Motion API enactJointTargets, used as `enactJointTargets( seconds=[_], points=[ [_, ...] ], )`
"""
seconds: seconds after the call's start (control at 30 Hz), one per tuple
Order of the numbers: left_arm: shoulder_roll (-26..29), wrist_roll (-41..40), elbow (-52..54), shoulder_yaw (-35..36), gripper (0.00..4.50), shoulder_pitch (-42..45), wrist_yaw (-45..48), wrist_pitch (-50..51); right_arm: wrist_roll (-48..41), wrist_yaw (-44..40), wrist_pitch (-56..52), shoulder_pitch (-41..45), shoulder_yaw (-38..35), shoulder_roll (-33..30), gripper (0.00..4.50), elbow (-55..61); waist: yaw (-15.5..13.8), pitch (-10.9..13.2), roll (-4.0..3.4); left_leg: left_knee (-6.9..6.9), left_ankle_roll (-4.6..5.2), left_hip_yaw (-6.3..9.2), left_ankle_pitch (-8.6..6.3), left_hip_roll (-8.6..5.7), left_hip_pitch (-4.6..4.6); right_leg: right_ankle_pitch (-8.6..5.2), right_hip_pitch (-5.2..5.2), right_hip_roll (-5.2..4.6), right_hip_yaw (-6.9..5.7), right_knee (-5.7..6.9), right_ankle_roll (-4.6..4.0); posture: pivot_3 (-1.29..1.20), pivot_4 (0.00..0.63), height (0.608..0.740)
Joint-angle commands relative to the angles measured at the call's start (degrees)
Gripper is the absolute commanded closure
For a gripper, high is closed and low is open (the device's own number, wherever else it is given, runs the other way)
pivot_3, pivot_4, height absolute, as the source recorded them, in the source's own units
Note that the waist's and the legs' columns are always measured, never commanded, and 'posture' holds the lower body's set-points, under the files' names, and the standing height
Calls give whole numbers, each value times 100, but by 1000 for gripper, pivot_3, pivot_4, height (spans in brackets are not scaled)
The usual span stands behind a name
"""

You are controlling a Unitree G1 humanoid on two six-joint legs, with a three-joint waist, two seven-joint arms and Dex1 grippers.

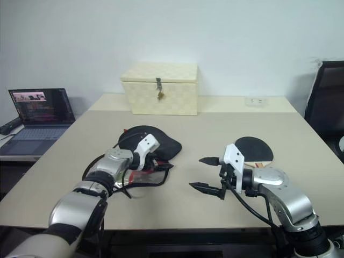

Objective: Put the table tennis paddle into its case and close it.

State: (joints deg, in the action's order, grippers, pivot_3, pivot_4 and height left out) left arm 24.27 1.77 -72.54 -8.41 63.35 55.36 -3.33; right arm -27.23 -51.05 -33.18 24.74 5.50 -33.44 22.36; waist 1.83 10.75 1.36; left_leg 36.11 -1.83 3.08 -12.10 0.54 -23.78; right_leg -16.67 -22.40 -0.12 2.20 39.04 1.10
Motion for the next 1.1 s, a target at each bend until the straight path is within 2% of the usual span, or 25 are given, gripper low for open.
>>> enactJointTargets(
  seconds=[0.03, 0.07, 0.17, 0.5, 0.53, 0.77, 0.9, 1.1],
  points=[
    [10, 141, -99, 112, 0, 168, -109, -147, -126, 72, 37, 64, -234, -29, 97, 199, 1, 0, 0, 0, 0, 0, 0, 0, 0, 0, 0, 0, 0, 1, 0, 0, 150, 740],
    [14, 167, -119, 127, 0, 155, -126, -159, -129, 94, 45, 73, -267, -36, 97, 175, 1, 0, 0, 0, 0, 1, 0, 0, 0, 0, 0, 1, -1, 1, 0, 0, 150, 740],
    [46, 187, -167, 211, 621, 92, -180, -148, -113, 154, 85, 129, -368, -50, 51, 71, 1, 0, 0, 0, 0, 0, 0, 1, 0, 0, 0, 0, 0, 1, 0, 0, 150, 740],
    [118, 229, -201, 474, 4258, 62, -469, -139, -212, 336, 18, 90, -637, -93, 51, 83, 3, 0, 0, 1, 0, 0, 0, 2, 2, 0, 0, 0, 1, 4, 0, 0, 150, 740],
    [121, 242, -205, 484, 4478, 91, -487, -156, -220, 334, 0, 77, -644, -115, 51, 105, 4, 0, 0, 1, 0, 0, 0, 2, 2, 0, 0, 1, 0, 5, 0, 0, 150, 740],
    [-114, 453, -159, 317, 4478, 260, 105, -439, -389, 370, -192, -74, -750, -275, 51, 362, -8, 0, 0, 2, 0, 0, 0, 1, 1, 0, 0, 0, -1, 4, 0, 0, 150, 740],
    [-511, 616, -61, -13, 4478, 240, 1394, -759, -598, 501, -415, -354, -867, -348, 51, 770, -50, 0, -1, 2, -1, 2, 1, -2, -1, 0, 2, -1, -5, 3, 0, 0, 150, 740],
    [-841, 869, 1, -407, 4478, 246, 2453, -1226, -812, 828, -673, -729, -986, -339, 51, 1268, -65, -1, -1, 4, 0, 5, 1, -7, -2, -1, 6, -4, -4, 2, 1, 0, 150, 740]
  ],
)
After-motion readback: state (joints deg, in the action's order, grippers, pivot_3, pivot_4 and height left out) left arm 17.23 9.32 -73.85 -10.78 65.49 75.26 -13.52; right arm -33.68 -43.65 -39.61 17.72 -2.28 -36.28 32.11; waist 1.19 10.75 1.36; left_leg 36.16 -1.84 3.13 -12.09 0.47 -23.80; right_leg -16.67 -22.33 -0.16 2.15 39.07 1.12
